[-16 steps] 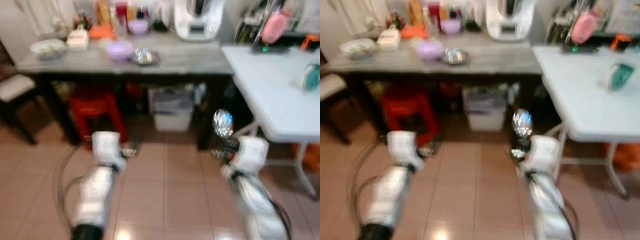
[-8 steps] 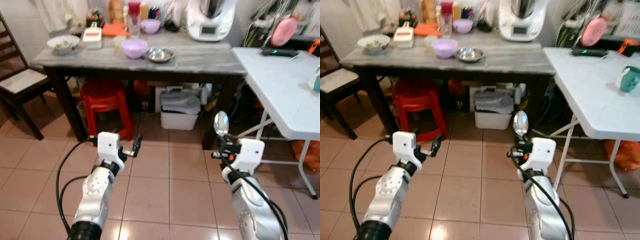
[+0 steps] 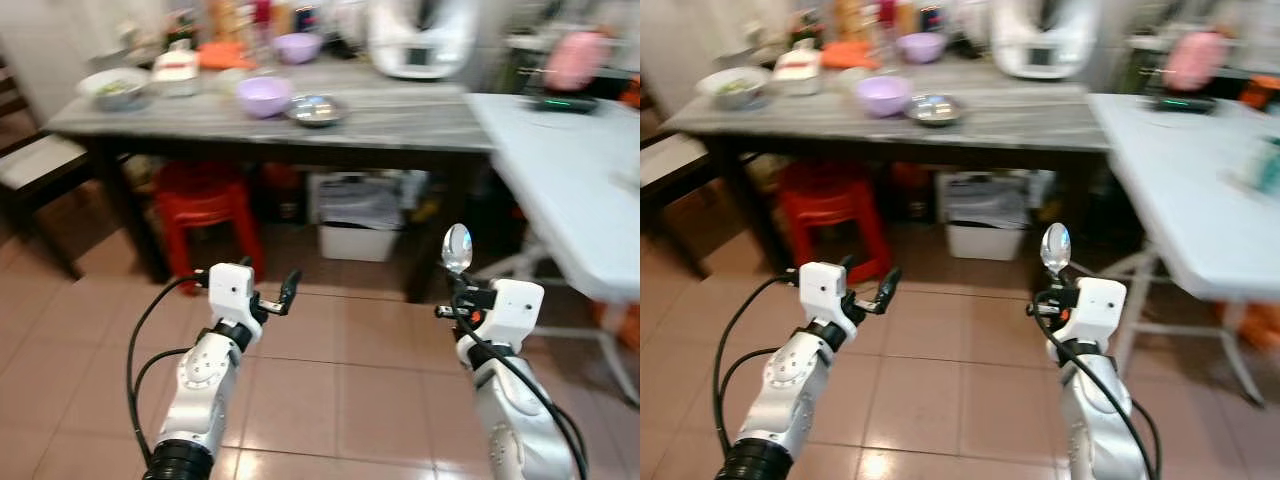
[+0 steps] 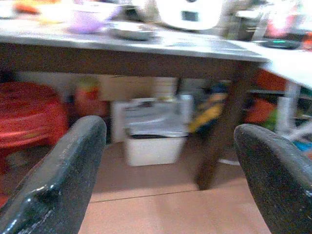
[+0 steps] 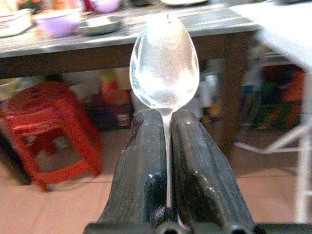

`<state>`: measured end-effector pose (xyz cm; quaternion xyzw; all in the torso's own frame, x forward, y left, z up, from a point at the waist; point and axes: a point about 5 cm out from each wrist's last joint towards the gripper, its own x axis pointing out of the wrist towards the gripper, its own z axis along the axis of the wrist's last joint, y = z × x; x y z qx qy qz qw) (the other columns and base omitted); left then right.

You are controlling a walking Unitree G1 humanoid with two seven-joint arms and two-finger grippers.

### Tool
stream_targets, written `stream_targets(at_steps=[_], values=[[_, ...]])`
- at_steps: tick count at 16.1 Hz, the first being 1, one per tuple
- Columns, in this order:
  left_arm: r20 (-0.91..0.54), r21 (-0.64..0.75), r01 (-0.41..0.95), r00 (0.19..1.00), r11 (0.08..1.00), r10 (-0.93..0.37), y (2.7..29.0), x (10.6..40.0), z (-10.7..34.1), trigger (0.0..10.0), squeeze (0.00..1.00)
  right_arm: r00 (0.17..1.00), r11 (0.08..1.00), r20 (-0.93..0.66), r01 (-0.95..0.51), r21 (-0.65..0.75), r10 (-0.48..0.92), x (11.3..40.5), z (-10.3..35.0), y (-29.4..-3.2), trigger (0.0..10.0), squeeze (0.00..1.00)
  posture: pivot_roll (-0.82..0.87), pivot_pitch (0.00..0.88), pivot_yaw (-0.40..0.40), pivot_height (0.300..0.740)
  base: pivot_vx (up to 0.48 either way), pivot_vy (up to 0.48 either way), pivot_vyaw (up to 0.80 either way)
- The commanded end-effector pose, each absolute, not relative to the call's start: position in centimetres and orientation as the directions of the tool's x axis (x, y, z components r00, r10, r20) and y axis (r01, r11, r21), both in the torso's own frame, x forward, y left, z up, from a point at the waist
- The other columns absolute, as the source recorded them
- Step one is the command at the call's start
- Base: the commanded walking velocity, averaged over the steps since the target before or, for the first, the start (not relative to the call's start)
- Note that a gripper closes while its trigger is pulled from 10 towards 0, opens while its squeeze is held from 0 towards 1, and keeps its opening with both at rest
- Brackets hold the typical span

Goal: Setting the table

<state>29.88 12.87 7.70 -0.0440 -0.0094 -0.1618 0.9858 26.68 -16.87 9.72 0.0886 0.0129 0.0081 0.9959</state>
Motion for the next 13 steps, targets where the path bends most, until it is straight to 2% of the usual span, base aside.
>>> stream_targets(at_steps=[1, 6, 13], values=[[0.037, -0.079, 0.317, 0.948, 0.945, -0.315, 13.07, 29.98, 7.82, 10.0, 0.00, 1.000, 0.985, 0.004, -0.022, 0.172, 0.022, 26.89, 10.39, -16.76, 10.0, 0.00, -0.09, 0.000, -0.005, 0.740, 0.435, 0.000, 0.48], [0.037, -0.085, 0.328, 0.945, 0.941, -0.326, 12.65, 30.02, 7.82, 10.0, 0.00, 1.000, 0.986, 0.009, -0.020, 0.167, 0.019, 27.07, 10.50, -16.89, 10.0, 0.00, -0.10, 0.000, -0.006, 0.740, 0.436, 0.000, 0.54], [0.040, -0.089, 0.338, 0.941, 0.937, -0.336, 12.19, 29.92, 7.78, 10.0, 0.00, 1.000, 0.986, 0.008, -0.023, 0.165, 0.022, 27.01, 10.52, -16.97, 10.0, 0.00, -0.10, 0.000, -0.015, 0.740, 0.436, 0.000, 0.06]])
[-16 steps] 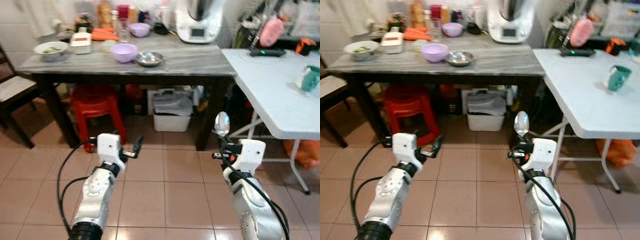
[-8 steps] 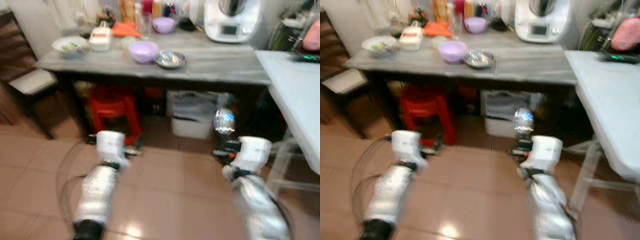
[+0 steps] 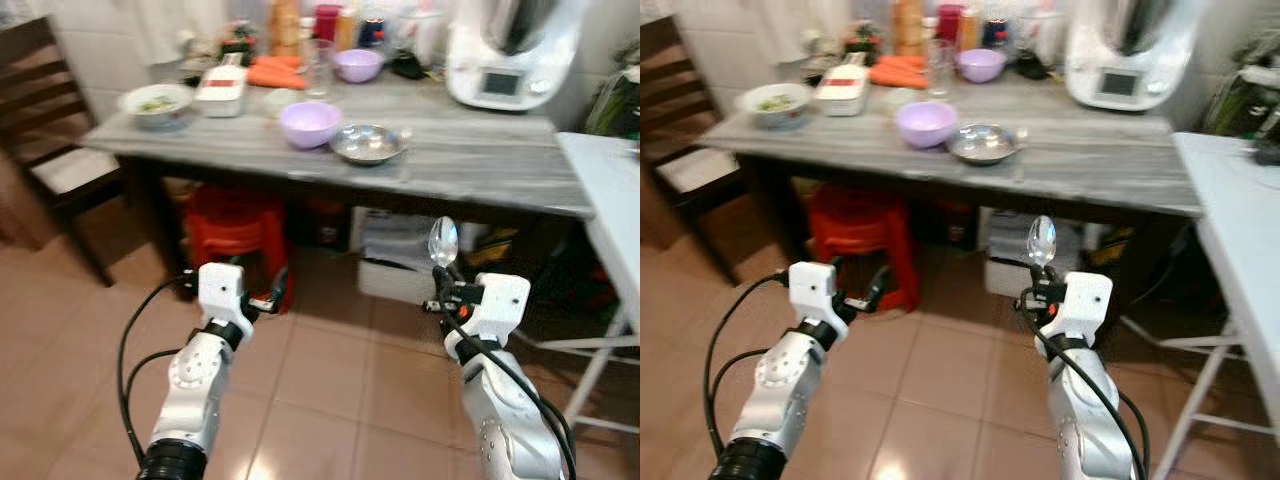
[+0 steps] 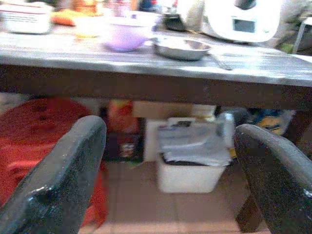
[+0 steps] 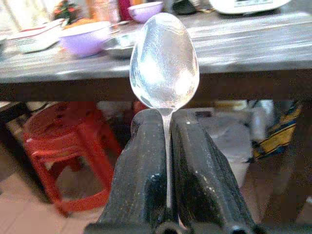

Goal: Setting the table

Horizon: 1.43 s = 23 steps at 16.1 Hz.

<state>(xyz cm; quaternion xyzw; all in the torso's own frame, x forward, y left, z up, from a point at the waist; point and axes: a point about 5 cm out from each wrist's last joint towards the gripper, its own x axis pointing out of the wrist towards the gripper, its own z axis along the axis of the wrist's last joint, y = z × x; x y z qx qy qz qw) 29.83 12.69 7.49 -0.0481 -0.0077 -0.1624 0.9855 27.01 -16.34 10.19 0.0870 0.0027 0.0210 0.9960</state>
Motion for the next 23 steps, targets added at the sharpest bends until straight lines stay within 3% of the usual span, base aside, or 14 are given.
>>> stream_targets(at_steps=[1, 23], values=[[0.040, -0.089, 0.338, 0.941, 0.937, -0.336, 12.19, 29.91, 7.77, 10.0, 0.00, 1.000, 0.986, 0.007, -0.022, 0.165, 0.021, 27.03, 10.50, -16.98, 10.0, 0.00, -0.10, 0.000, -0.016, 0.740, 0.435, 0.000, 0.00], [0.029, -0.088, 0.361, 0.933, 0.928, -0.360, 11.77, 29.79, 7.64, 10.0, 0.00, 1.000, 0.984, -0.009, -0.003, 0.181, 0.004, 27.21, 10.20, -16.91, 10.0, 0.00, -0.09, 0.000, -0.013, 0.740, 0.432, 0.000, -0.06]])
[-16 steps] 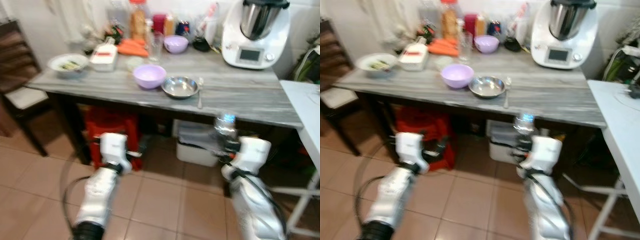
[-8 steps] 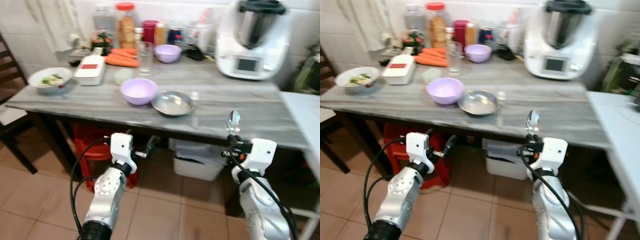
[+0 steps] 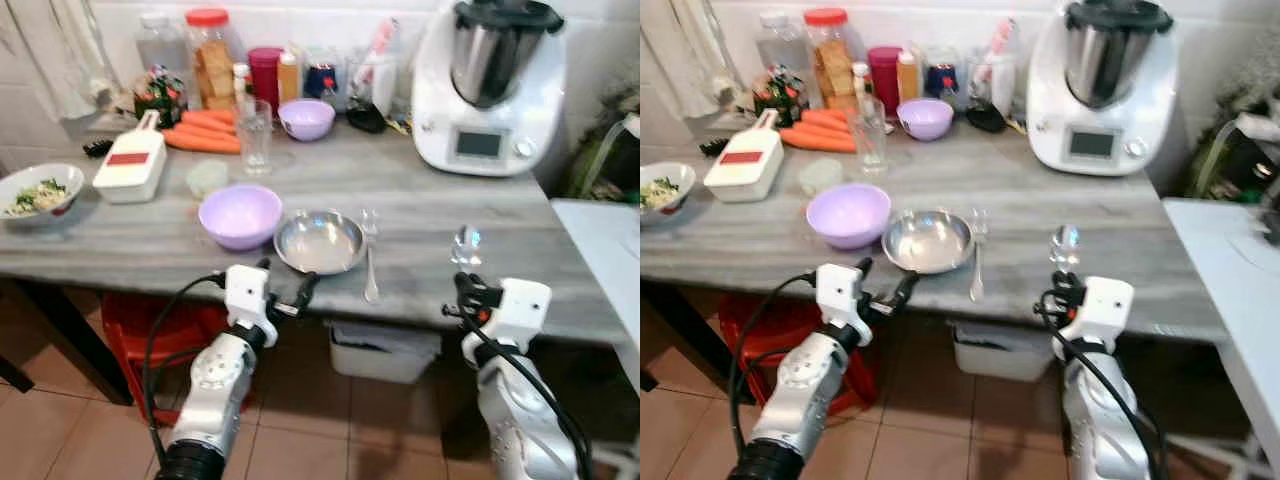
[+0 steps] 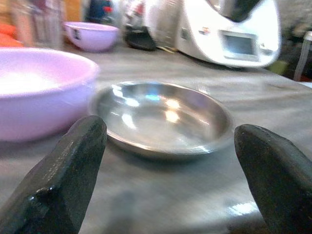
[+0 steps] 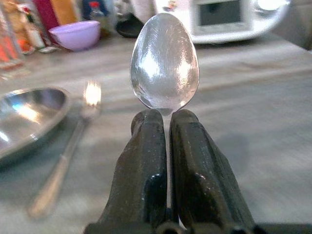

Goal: Setting the table

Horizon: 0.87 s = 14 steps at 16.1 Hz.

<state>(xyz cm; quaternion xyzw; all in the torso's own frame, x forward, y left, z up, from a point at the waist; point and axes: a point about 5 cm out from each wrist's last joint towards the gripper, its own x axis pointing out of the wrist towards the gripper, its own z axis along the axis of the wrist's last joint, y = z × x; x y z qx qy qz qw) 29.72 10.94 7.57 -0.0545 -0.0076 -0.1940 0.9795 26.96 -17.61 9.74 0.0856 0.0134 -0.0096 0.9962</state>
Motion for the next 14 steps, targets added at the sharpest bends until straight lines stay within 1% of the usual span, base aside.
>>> stream_targets(at_steps=[1, 4, 7, 8, 11, 14], values=[[0.027, -0.087, 0.359, 0.933, 0.929, -0.358, 11.9, 29.8, 7.6, 10.0, 0.00, 1.000, 0.983, -0.008, -0.003, 0.181, 0.004, 27.2, 10.2, -16.9, 10.0, 0.00, -0.09, 0.000, -0.013, 0.740, 0.375, 0.000, 0.00], [0.035, -0.106, 0.342, 0.940, 0.933, -0.341, 12.2, 29.6, 7.7, 10.0, 0.00, 1.000, 0.984, -0.007, 0.002, 0.179, -0.001, 27.2, 10.3, -17.0, 10.0, 0.00, -0.09, 0.000, -0.015, 0.740, 0.000, 0.000, 0.00], [0.057, -0.067, 0.381, 0.924, 0.922, -0.377, 12.3, 28.5, 8.1, 10.0, 0.00, 1.000, 0.984, -0.007, 0.013, 0.178, -0.012, 27.2, 10.2, -17.1, 10.0, 0.00, -0.09, 0.000, -0.016, 0.740, 0.000, 0.000, 0.00], [0.059, -0.057, 0.414, 0.910, 0.908, -0.411, 12.4, 27.7, 8.1, 10.0, 0.00, 1.000, 0.984, -0.006, 0.018, 0.177, -0.017, 27.1, 10.2, -17.2, 10.0, 0.00, -0.09, 0.000, -0.020, 0.740, 0.000, 0.000, 0.00], [0.036, -0.044, 0.443, 0.897, 0.896, -0.442, 12.6, 26.5, 7.6, 10.0, 0.00, 0.999, 0.985, -0.008, 0.033, 0.169, -0.032, 27.1, 10.2, -17.3, 10.0, 0.00, -0.08, 0.000, -0.019, 0.740, 0.000, 0.000, 0.00], [-0.002, -0.027, 0.474, 0.880, 0.880, -0.474, 13.4, 25.4, 7.2, 10.0, 0.00, 0.996, 0.982, -0.048, 0.081, 0.170, -0.074, 27.2, 9.6, -17.8, 10.0, 0.00, -0.08, 0.000, -0.015, 0.740, 0.000, 0.000, 0.00]])
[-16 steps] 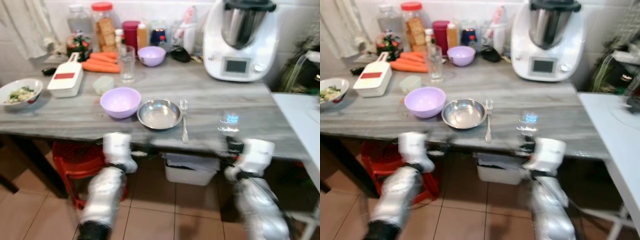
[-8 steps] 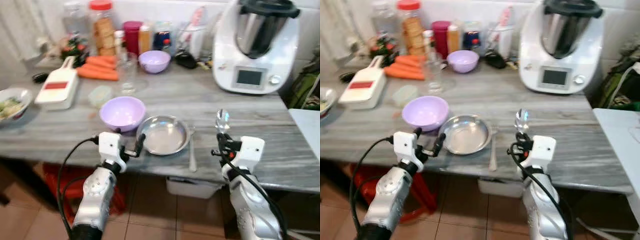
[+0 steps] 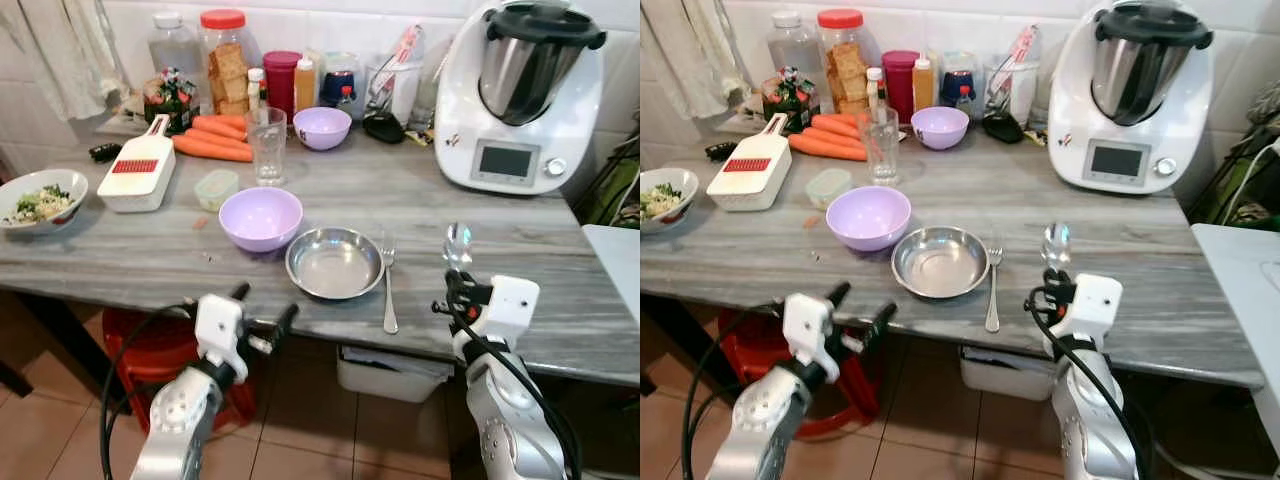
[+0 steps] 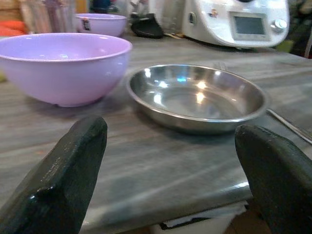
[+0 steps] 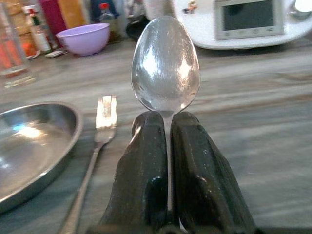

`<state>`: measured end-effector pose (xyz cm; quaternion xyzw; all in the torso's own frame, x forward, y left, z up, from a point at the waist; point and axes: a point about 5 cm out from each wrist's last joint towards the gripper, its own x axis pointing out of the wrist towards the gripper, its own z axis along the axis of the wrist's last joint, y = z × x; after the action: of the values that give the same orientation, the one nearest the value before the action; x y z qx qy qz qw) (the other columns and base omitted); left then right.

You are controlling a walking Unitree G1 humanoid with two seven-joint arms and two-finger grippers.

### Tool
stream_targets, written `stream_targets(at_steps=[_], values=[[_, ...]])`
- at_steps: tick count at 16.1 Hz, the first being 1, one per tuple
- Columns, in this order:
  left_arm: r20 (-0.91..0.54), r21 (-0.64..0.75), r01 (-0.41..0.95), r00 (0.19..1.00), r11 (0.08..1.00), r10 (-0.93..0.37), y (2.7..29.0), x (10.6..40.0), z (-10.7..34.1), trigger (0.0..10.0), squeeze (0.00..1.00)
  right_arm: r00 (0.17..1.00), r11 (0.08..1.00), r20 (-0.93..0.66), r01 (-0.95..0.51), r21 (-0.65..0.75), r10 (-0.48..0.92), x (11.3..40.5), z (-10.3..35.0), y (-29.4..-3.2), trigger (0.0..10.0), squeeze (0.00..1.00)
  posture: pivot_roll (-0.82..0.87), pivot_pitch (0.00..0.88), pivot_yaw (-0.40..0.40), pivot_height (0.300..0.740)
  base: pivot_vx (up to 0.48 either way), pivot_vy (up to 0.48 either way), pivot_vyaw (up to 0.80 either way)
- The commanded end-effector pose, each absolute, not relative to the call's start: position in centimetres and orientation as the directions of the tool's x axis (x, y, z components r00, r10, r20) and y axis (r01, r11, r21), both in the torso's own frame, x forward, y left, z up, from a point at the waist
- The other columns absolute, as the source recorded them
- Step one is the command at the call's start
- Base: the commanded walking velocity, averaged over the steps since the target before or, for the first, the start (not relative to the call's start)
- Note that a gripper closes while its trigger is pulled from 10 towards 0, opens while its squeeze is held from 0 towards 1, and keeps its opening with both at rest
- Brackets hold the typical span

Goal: Setting the table

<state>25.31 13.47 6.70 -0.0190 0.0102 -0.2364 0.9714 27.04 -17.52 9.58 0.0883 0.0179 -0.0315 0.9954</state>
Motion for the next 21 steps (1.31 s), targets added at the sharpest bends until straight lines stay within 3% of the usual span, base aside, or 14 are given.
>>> stream_targets(at_steps=[1, 10, 17, 21], values=[[-0.006, -0.026, 0.483, 0.876, 0.875, -0.483, 13.5, 25.3, 7.3, 10.0, 0.00, 0.996, 0.981, -0.054, 0.085, 0.176, -0.076, 27.2, 9.5, -17.8, 10.0, 0.00, -0.07, 0.000, -0.013, 0.740, 0.000, 0.000, 0.00], [-0.023, -0.010, 0.665, 0.746, 0.747, -0.665, 13.5, 24.1, 8.0, 10.0, 0.00, 0.980, 0.961, -0.191, 0.102, 0.257, -0.053, 29.9, 8.2, -17.0, 10.0, 0.00, -0.07, 0.000, -0.008, 0.740, 0.000, 0.000, 0.00], [-0.039, -0.020, 0.704, 0.709, 0.710, -0.704, 13.5, 23.6, 7.7, 10.0, 0.00, 0.972, 0.950, -0.231, 0.036, 0.311, 0.039, 31.3, 7.8, -13.4, 10.0, 0.00, -0.06, 0.000, -0.010, 0.740, 0.000, 0.000, 0.00], [-0.035, -0.019, 0.714, 0.699, 0.700, -0.714, 13.2, 23.6, 7.7, 10.0, 0.00, 0.968, 0.957, -0.251, 0.054, 0.284, 0.019, 31.6, 7.4, -13.8, 10.0, 0.00, -0.06, 0.000, -0.013, 0.740, 0.000, 0.000, 0.00]])
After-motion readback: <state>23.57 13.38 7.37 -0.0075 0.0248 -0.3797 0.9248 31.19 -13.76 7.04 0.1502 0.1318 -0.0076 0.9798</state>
